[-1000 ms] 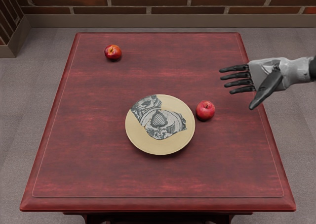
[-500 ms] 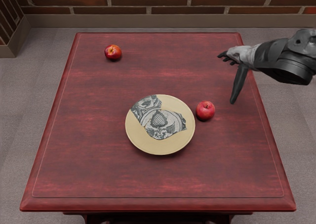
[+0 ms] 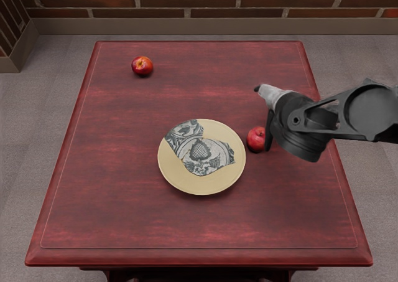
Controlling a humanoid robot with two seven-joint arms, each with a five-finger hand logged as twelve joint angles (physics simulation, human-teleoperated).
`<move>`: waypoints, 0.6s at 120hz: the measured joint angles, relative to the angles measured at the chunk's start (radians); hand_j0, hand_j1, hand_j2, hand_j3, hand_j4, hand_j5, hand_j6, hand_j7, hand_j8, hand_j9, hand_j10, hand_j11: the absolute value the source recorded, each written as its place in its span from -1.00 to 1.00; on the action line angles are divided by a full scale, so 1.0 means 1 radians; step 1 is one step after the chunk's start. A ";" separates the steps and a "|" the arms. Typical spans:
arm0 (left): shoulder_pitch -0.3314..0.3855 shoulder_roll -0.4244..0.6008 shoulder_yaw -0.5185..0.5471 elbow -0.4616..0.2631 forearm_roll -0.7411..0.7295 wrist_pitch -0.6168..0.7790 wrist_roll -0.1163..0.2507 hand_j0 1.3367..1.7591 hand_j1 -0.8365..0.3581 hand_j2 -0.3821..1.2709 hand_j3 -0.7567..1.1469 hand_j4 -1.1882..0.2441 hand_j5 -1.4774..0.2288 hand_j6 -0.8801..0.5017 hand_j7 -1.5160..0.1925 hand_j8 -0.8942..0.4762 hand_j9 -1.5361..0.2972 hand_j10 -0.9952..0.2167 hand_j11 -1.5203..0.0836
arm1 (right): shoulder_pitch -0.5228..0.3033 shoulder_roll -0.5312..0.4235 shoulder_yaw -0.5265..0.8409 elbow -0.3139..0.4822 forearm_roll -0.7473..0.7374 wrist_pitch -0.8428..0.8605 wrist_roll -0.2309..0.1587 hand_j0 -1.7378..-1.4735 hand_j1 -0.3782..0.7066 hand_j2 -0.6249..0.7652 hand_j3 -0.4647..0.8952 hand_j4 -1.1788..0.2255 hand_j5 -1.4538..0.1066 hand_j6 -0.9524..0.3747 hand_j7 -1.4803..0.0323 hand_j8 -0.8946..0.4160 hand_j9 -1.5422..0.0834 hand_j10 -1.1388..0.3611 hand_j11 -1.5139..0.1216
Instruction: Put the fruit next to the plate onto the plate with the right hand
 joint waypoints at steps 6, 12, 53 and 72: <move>0.000 0.000 0.000 0.000 0.000 0.000 0.000 0.52 0.97 -0.54 -0.20 0.65 0.72 0.26 0.76 0.29 0.66 0.63 0.88 | -0.007 0.009 -0.008 0.002 0.001 -0.011 0.000 -0.40 -0.77 -0.12 -0.32 0.56 0.73 0.31 0.82 0.24 0.77 0.41 0.72; 0.000 0.000 0.000 0.000 0.000 0.000 0.000 0.52 0.97 -0.54 -0.20 0.65 0.72 0.26 0.76 0.29 0.66 0.63 0.88 | -0.020 0.020 -0.013 0.003 0.001 -0.018 0.000 -0.40 -0.75 -0.13 -0.32 0.55 0.72 0.30 0.81 0.23 0.76 0.40 0.71; 0.001 0.000 0.000 0.000 0.000 0.000 0.000 0.52 0.97 -0.54 -0.20 0.65 0.72 0.26 0.76 0.29 0.66 0.63 0.88 | -0.069 0.060 -0.021 0.004 0.001 -0.029 0.000 -0.40 -0.45 -0.16 -0.32 0.36 0.49 0.10 0.57 0.02 0.54 0.22 0.50; 0.000 0.000 0.000 0.000 0.000 0.000 0.000 0.52 0.97 -0.54 -0.20 0.65 0.72 0.26 0.76 0.29 0.66 0.63 0.88 | -0.072 0.060 -0.022 0.003 0.001 -0.030 0.000 -0.40 -0.40 -0.17 -0.32 0.32 0.45 0.06 0.53 -0.02 0.50 0.19 0.46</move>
